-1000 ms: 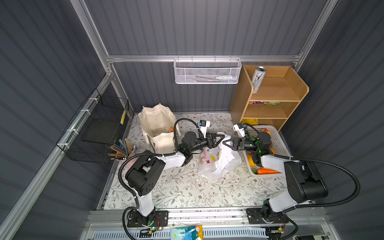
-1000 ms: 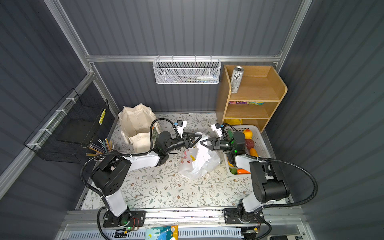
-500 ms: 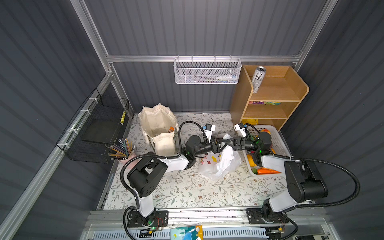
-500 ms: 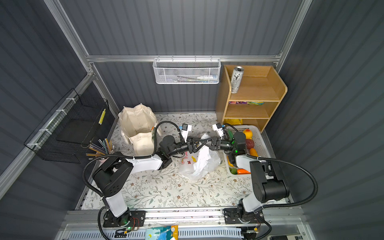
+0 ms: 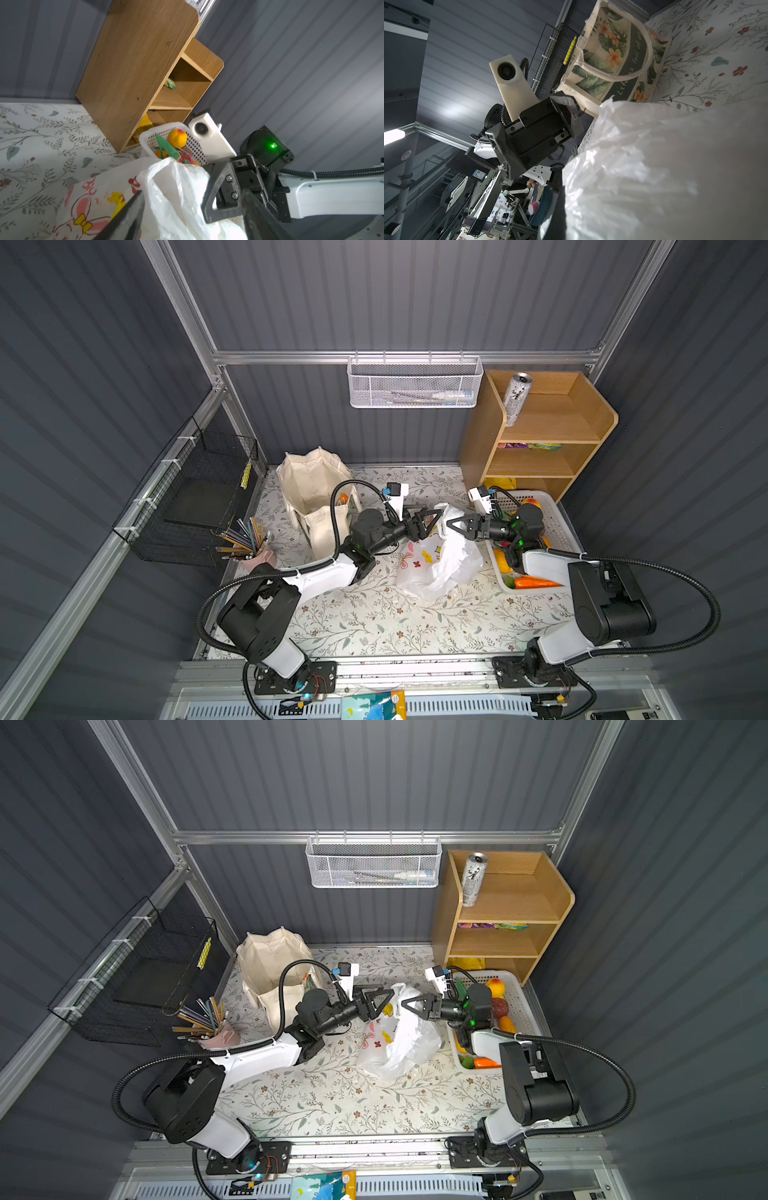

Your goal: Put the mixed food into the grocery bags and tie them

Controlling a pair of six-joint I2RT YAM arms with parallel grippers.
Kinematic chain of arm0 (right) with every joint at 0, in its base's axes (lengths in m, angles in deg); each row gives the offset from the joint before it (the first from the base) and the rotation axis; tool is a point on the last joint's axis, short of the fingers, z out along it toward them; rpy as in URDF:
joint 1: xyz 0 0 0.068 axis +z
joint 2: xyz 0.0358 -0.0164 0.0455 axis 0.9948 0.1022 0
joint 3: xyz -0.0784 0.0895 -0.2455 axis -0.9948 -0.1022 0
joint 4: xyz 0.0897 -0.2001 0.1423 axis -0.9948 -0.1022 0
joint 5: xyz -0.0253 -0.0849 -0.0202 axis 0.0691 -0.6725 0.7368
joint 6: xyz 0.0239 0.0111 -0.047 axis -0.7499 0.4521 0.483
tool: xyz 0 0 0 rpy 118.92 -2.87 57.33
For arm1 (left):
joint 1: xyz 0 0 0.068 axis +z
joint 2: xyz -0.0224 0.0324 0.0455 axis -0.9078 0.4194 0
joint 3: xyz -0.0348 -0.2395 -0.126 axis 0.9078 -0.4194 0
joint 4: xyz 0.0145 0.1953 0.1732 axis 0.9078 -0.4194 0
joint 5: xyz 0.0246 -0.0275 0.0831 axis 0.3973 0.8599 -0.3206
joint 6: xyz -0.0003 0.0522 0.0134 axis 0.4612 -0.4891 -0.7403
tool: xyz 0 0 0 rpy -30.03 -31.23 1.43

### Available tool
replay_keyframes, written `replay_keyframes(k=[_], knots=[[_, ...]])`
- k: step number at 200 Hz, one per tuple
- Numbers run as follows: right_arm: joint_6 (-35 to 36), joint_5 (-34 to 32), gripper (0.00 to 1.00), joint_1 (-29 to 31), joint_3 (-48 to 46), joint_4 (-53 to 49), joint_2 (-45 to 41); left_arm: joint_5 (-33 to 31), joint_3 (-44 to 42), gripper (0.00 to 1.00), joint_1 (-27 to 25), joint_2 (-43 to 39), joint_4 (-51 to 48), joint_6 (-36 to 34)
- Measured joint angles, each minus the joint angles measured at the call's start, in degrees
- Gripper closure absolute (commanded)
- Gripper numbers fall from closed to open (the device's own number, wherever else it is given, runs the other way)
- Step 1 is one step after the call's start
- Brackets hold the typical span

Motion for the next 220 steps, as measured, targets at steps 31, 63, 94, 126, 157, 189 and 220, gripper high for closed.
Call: replay_keyframes(k=[31, 63, 94, 126, 157, 189, 220], knots=[[0.00, -0.02, 1.00, 0.00, 0.04, -0.02, 0.00, 1.88, -0.13, 0.30, -0.02, 1.25, -1.86, -0.61], [0.00, -0.11, 1.00, 0.00, 0.09, -0.02, 0.02, 4.90, -0.13, 0.29, -0.83, 2.95, -3.63, -1.53], [0.00, -0.33, 0.99, 0.00, 0.09, -0.02, 0.02, 6.62, 0.02, 0.27, -2.32, 4.90, -4.59, -1.99], [0.00, -0.48, 0.99, 0.00, 0.09, -0.02, 0.02, 8.17, 1.25, 0.27, -3.19, 7.58, -3.45, -1.53], [0.00, -0.50, 0.99, 0.00, 0.09, -0.02, 0.02, 9.01, 1.73, 0.27, -3.28, 9.51, 0.20, 0.50], [0.00, -0.50, 1.00, 0.02, 0.09, -0.02, 0.02, 7.96, 1.25, 0.25, -3.28, 8.98, 2.62, 1.60], [0.00, -0.59, 1.00, 0.00, 0.09, -0.02, 0.02, 5.14, -0.90, 0.22, -3.28, 5.18, 1.68, 0.85]])
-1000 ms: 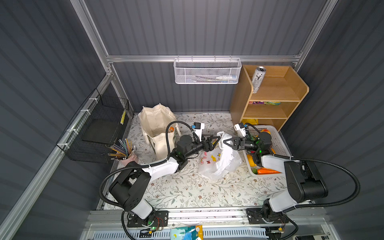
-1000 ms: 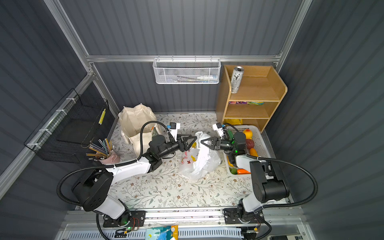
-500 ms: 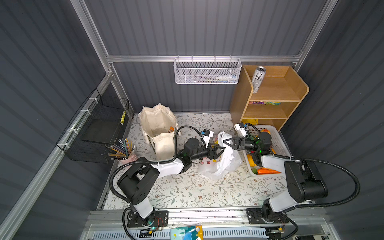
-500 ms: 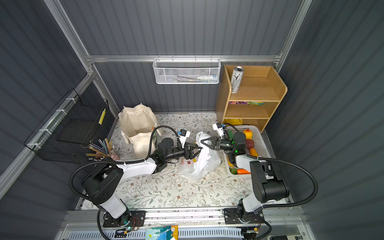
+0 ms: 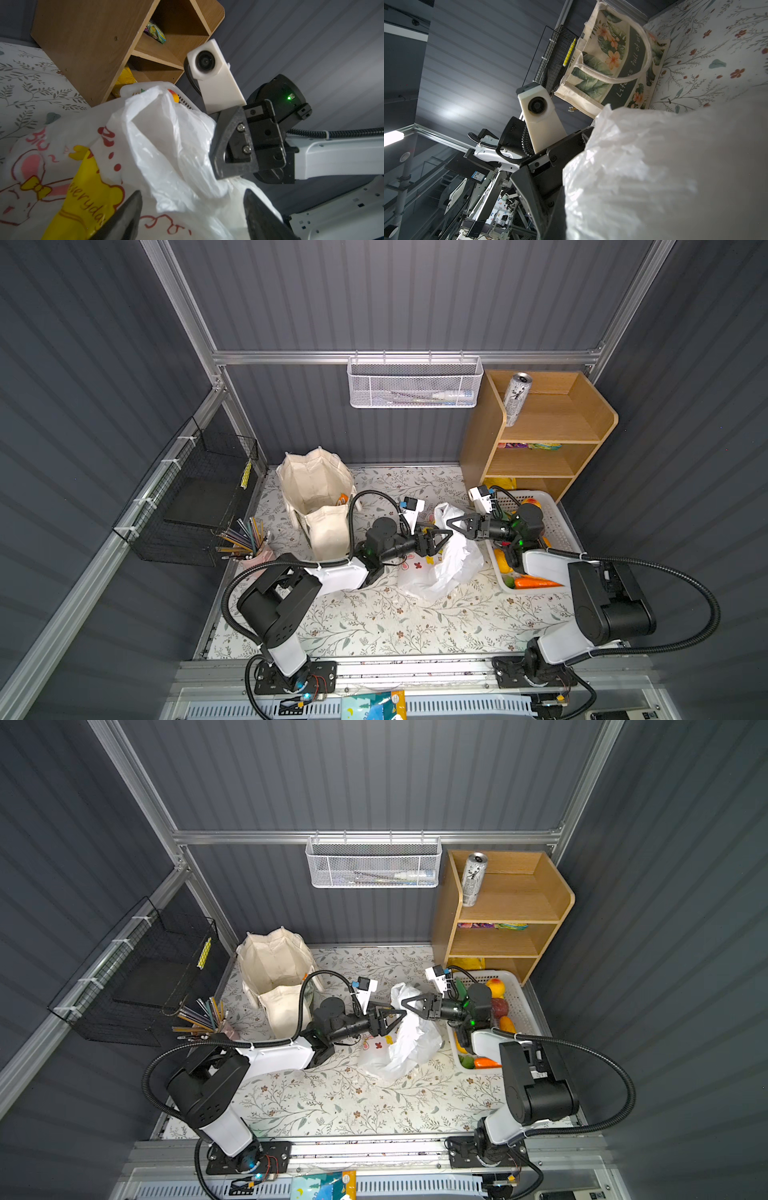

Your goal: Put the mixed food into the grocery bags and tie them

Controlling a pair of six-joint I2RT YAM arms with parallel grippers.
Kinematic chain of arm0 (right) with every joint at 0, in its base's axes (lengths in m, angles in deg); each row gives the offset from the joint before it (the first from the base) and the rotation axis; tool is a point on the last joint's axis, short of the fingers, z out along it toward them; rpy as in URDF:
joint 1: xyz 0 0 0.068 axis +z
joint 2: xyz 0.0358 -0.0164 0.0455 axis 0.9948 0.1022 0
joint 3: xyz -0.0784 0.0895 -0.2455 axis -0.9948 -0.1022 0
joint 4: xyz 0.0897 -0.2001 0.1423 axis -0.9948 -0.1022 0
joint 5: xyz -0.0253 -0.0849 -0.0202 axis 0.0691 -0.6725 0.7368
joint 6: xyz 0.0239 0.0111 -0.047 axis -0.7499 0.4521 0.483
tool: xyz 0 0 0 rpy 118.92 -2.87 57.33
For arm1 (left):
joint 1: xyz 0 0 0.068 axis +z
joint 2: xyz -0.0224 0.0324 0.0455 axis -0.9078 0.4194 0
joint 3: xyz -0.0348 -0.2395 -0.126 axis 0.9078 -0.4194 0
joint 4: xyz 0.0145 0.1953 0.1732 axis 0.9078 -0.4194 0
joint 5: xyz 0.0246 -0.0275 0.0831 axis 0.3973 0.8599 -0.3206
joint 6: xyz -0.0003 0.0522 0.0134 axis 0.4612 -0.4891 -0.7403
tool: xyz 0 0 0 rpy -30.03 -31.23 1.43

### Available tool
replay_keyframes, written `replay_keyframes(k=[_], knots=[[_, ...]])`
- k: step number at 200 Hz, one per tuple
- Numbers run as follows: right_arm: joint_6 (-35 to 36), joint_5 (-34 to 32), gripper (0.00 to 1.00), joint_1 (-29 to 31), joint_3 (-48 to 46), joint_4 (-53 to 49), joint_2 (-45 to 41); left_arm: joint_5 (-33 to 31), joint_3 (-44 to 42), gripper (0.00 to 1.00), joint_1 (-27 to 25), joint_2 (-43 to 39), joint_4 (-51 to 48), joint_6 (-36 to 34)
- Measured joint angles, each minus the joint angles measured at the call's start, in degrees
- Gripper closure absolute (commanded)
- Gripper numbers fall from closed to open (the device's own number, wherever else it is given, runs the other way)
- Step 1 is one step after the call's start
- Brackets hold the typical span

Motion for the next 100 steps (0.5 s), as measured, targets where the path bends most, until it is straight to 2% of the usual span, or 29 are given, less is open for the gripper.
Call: replay_keyframes(k=[40, 100], knots=[[0.00, -0.31, 1.00, 0.00, 0.00, 0.00, 0.00, 0.04, 0.02, 0.21, 0.00, -3.37, -1.97, -1.49], [0.00, -0.33, 1.00, 0.00, 0.00, 0.00, 0.00, 3.19, 3.08, 0.20, -1.90, -1.03, -7.56, -2.99]])
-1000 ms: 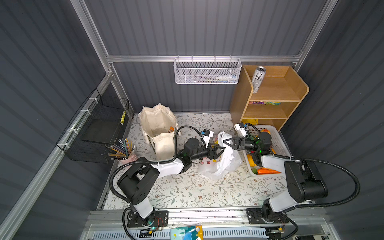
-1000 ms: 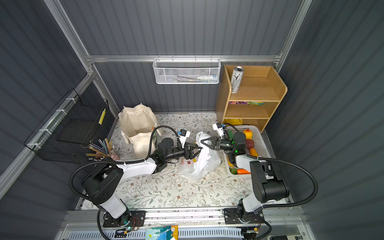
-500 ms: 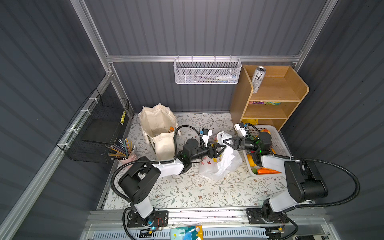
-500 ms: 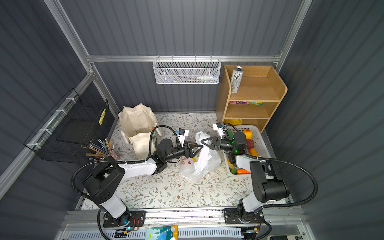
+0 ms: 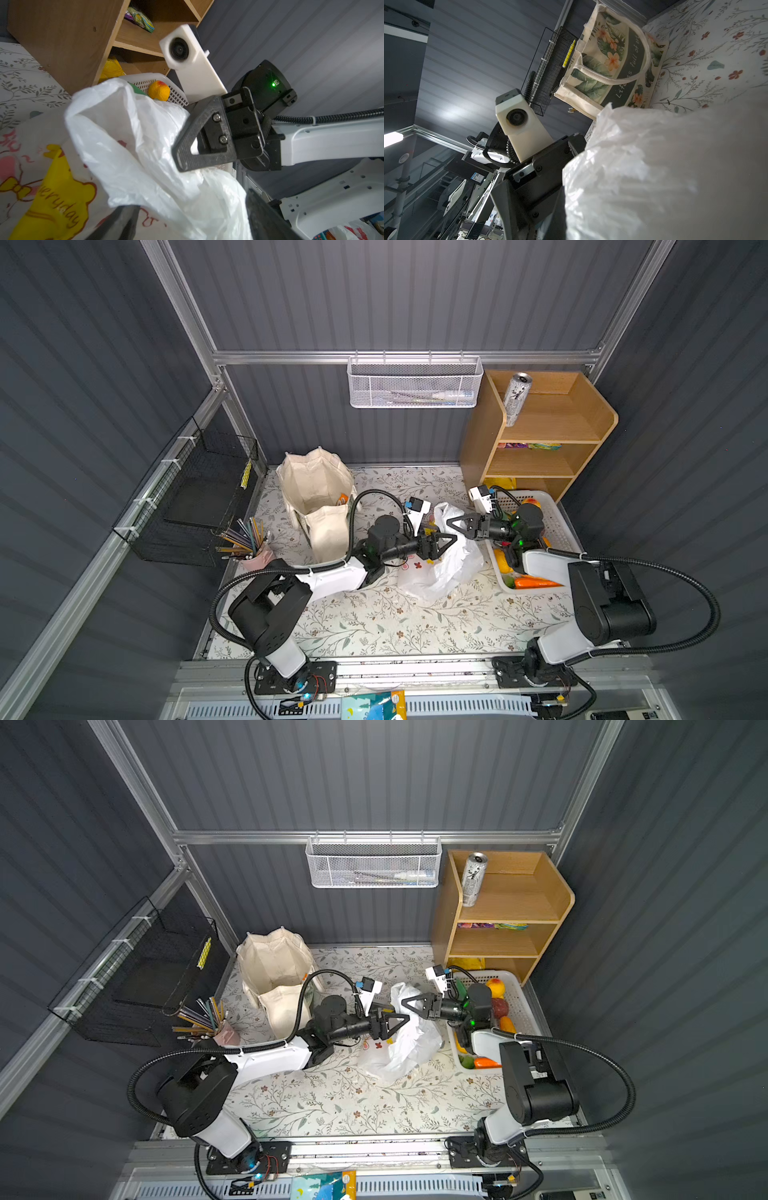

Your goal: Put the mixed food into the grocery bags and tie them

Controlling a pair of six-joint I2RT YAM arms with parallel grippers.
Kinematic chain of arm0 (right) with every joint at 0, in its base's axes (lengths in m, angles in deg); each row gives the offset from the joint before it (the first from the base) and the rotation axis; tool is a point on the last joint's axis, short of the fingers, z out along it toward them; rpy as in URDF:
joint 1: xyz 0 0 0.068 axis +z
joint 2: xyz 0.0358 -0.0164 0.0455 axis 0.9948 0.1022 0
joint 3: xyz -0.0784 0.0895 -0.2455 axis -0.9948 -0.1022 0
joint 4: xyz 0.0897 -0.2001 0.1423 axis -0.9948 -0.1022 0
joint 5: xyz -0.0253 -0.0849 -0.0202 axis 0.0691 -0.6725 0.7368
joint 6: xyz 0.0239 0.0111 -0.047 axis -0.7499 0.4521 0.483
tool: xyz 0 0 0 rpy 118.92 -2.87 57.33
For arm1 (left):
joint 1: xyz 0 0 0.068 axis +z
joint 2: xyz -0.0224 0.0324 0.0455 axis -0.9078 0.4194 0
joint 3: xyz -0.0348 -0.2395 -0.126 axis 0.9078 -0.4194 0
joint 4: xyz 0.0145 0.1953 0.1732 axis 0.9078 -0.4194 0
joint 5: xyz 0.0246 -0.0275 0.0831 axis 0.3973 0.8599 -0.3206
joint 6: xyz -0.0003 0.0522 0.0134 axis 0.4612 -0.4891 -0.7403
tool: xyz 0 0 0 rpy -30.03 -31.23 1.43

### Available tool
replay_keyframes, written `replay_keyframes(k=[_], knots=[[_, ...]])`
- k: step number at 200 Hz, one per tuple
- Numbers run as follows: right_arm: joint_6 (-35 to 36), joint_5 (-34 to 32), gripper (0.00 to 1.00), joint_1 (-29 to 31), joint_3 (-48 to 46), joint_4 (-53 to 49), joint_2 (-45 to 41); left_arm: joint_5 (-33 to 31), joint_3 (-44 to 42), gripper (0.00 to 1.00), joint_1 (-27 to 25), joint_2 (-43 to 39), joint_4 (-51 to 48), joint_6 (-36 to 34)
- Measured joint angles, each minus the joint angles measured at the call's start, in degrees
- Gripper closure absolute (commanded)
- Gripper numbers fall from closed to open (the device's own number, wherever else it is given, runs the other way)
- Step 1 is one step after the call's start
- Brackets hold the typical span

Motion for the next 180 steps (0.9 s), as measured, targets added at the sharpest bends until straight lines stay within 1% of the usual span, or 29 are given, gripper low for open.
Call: replay_keyframes(k=[27, 53, 61, 76, 91, 106, 116, 126, 139, 157, 180], knots=[[0.00, 0.00, 1.00, 0.00, 0.00, 0.00, 0.00, 0.66, 2.21, 0.22, -0.50, 2.16, -0.76, -0.44], [0.00, -0.04, 1.00, 0.00, -0.02, 0.00, -0.04, 0.74, 4.17, 0.37, -0.57, 4.15, -1.05, -0.74], [0.00, -0.09, 1.00, 0.00, -0.02, 0.00, -0.09, 0.59, 4.70, 0.45, -0.57, 4.66, -1.05, -0.92], [0.00, -0.31, 1.00, 0.00, -0.09, -0.04, -0.35, 0.13, 5.05, 0.62, -0.57, 5.03, -0.96, -1.16], [0.00, -0.59, 0.98, 0.00, -0.13, -0.07, -0.94, -0.04, 5.09, 0.73, -0.57, 5.07, -0.61, -1.36], [0.00, -1.14, 0.87, -0.04, -0.13, -0.46, -1.84, -0.11, 5.20, 0.89, -0.68, 5.07, -0.15, -1.09], [0.22, -1.49, 0.77, -0.07, -0.13, -0.98, -2.56, -0.11, 5.27, 1.00, -0.87, 5.07, 0.02, -1.62], [-0.02, -1.49, 0.64, -0.15, -0.13, -1.42, -3.54, -0.48, 5.29, 1.00, -0.94, 5.07, 0.04, -1.31], [0.02, -1.68, 0.55, -0.24, -0.11, -2.71, -5.60, -1.01, 5.29, 1.00, -0.94, 5.07, 0.04, -1.44], [0.26, -2.56, 0.50, -0.63, -0.28, -5.29, -9.25, -1.68, 5.29, 1.00, -0.94, 5.01, 0.50, -1.49], [1.11, -3.93, 0.47, -2.32, -1.51, -10.80, -15.37, -2.40, 5.27, 1.00, -0.94, 4.24, 0.90, -1.53]])
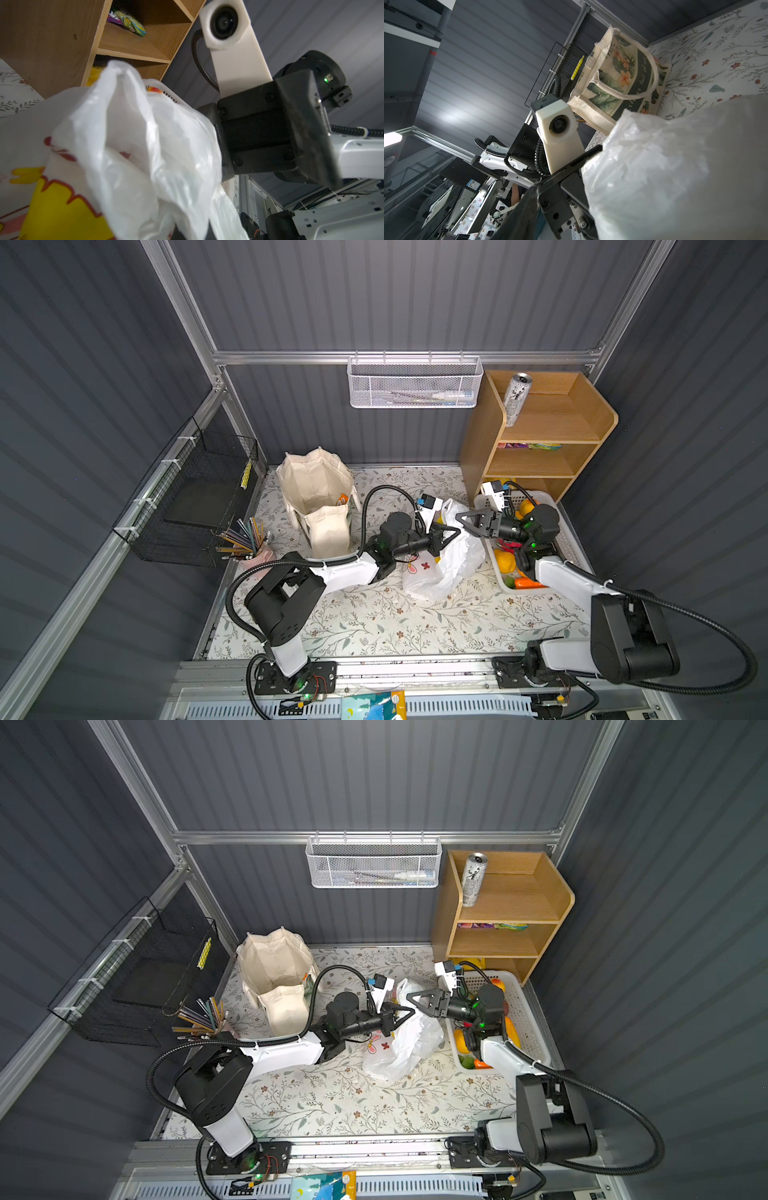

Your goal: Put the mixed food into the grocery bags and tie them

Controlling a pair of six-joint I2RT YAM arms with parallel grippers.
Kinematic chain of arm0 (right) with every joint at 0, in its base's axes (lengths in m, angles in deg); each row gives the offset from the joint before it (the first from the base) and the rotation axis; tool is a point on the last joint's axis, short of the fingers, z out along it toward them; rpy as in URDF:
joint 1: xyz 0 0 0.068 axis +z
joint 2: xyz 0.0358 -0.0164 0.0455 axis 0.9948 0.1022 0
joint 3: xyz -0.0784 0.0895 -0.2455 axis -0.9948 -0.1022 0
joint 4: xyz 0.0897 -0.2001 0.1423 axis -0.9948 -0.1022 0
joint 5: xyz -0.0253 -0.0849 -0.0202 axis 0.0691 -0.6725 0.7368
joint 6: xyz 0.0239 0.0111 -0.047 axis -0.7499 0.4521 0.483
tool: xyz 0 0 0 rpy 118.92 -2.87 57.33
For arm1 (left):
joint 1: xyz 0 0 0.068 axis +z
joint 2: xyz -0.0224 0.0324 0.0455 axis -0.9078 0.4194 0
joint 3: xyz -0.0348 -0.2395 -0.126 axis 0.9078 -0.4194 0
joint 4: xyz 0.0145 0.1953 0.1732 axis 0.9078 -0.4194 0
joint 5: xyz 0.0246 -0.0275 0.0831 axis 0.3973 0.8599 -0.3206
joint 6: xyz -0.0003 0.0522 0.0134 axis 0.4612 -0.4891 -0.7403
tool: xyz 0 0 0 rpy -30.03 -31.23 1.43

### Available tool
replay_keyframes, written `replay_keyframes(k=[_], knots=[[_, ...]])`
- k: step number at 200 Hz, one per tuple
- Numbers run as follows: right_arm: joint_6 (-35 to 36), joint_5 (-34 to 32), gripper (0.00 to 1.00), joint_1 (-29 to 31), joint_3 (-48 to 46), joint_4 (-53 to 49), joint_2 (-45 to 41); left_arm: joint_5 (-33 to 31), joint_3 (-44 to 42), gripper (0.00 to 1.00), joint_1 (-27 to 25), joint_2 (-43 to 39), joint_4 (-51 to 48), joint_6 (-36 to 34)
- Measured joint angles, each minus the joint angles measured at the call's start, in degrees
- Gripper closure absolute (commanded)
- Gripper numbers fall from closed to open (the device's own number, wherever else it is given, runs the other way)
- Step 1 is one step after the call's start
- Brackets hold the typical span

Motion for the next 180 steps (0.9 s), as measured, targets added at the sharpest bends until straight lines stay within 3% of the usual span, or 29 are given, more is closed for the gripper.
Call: replay_keyframes(k=[17, 45, 87, 126, 180], knots=[[3.96, -2.38, 0.45, -1.95, -0.07, -10.38, -6.51, -0.85, -0.20, 1.00, 0.07, -0.76, -0.26, -0.09], [16.50, -7.32, 0.45, -2.91, 4.13, -34.27, -15.58, -1.81, -0.74, 1.00, 0.39, -1.53, -0.96, -0.22], [28.46, -11.56, 0.57, -1.73, 5.79, -56.63, -19.78, -1.90, -1.05, 1.00, 0.39, -1.53, -1.14, -0.22], [32.20, -14.23, 0.56, 0.07, 1.70, -64.37, -21.49, -1.86, -1.07, 1.00, 0.39, -1.62, -1.14, -0.20], [32.70, -15.85, 0.55, 2.91, 0.85, -63.06, -16.48, -1.84, -1.07, 1.00, 0.39, -1.62, -1.25, -0.20]])
